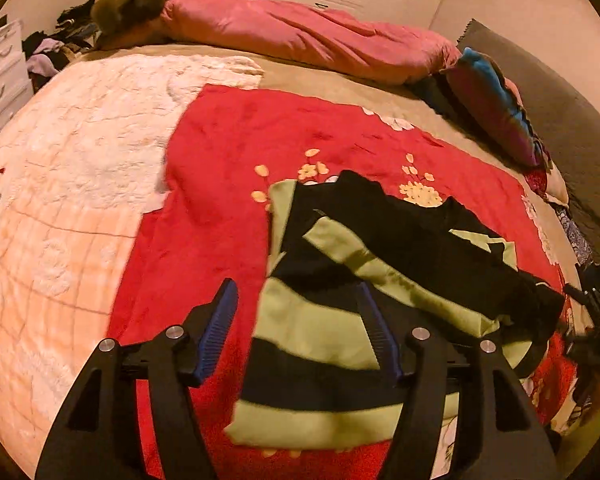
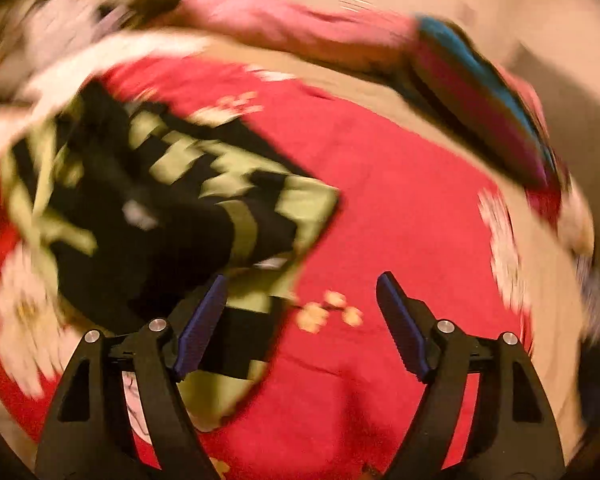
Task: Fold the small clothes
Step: 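Open both grippers and release the folded hem on the sweater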
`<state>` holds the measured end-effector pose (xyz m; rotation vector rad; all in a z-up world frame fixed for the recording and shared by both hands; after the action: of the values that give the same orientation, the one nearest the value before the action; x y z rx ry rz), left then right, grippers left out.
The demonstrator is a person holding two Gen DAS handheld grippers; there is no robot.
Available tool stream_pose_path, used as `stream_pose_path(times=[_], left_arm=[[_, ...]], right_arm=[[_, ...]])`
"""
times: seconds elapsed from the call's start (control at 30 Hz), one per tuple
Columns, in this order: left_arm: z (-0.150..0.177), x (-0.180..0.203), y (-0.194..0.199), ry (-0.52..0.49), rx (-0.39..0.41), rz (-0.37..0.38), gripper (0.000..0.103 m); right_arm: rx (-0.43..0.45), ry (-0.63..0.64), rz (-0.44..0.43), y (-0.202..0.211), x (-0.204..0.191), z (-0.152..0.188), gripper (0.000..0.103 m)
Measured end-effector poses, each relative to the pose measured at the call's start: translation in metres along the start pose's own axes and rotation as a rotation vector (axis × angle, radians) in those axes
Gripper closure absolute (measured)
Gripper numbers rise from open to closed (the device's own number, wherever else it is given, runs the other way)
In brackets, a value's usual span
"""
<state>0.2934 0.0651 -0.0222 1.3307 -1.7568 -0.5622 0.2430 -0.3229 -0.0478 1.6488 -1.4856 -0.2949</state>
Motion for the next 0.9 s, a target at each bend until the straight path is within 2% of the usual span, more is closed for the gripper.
stream_pose_path(times=[0.07,0.13,0.2,0.27,0.3,0.33,0.37,0.43,0.53,0.6,0.63,0.7,0.77,0.83,0.9], left_arm=[[0.000,0.003,-0.007,0.021,-0.007,0.020,0.042],[0.003,0.008,-0.014,0.038,-0.016,0.041,0.042],[0.006,0.012,-0.021,0.034,-0.030,0.042,0.039],[0.007,0.014,-0.026,0.034,-0.039,0.033,0.038],[0.007,0.013,-0.028,0.039,-0.041,0.033,0.038],[0.005,0.013,-0.029,0.044,-0.042,0.032,0.038],[0.004,0.013,-0.030,0.048,-0.043,0.030,0.038],[-0.002,0.013,-0.032,0.045,-0.043,0.020,0.037],[-0.010,0.015,-0.033,0.029,-0.041,-0.001,0.035],[-0.015,0.016,-0.036,0.017,-0.045,-0.012,0.033],[-0.017,0.017,-0.038,0.011,-0.048,-0.017,0.033],[-0.020,0.019,-0.043,-0.008,-0.059,-0.028,0.032],[-0.022,0.021,-0.049,-0.024,-0.069,-0.035,0.030],[-0.023,0.022,-0.054,-0.033,-0.077,-0.040,0.030],[-0.025,0.022,-0.059,-0.038,-0.081,-0.049,0.030]], right_arm=[[0.053,0.119,-0.002,0.002,-0.025,-0.005,0.029],[0.086,0.178,0.034,-0.002,-0.038,-0.012,0.023],[0.094,0.180,0.049,-0.007,-0.040,-0.017,0.023],[0.103,0.135,0.026,-0.014,-0.038,-0.026,0.025],[0.108,0.084,-0.019,-0.018,-0.032,-0.031,0.042],[0.105,0.044,-0.066,-0.019,-0.029,-0.035,0.064],[0.102,-0.010,-0.115,-0.020,-0.024,-0.040,0.067],[0.116,-0.123,-0.163,-0.024,-0.010,-0.050,0.080],[0.125,-0.363,-0.223,-0.033,0.019,-0.053,0.081],[0.094,-0.476,-0.147,-0.041,0.035,-0.046,0.081],[0.058,-0.528,-0.079,-0.047,0.048,-0.037,0.080],[0.032,-0.587,-0.046,-0.053,0.061,-0.025,0.079],[0.032,-0.650,-0.077,-0.056,0.071,-0.018,0.075],[0.059,-0.677,-0.163,-0.055,0.071,-0.020,0.057],[0.092,-0.653,-0.245,-0.053,0.063,-0.029,0.054]])
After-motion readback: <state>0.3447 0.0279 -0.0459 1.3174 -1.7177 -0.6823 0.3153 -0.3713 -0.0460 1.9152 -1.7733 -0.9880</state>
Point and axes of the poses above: each gripper's, at about its wrist camera, not at the fingertips, and y roughly against the way its jaws point, x to its right, z to its underside, the point moved 2 cm from there along -y, roughly the way its jaws point, and after that the axes turned 9 degrees about z, right-handed, at the moved point
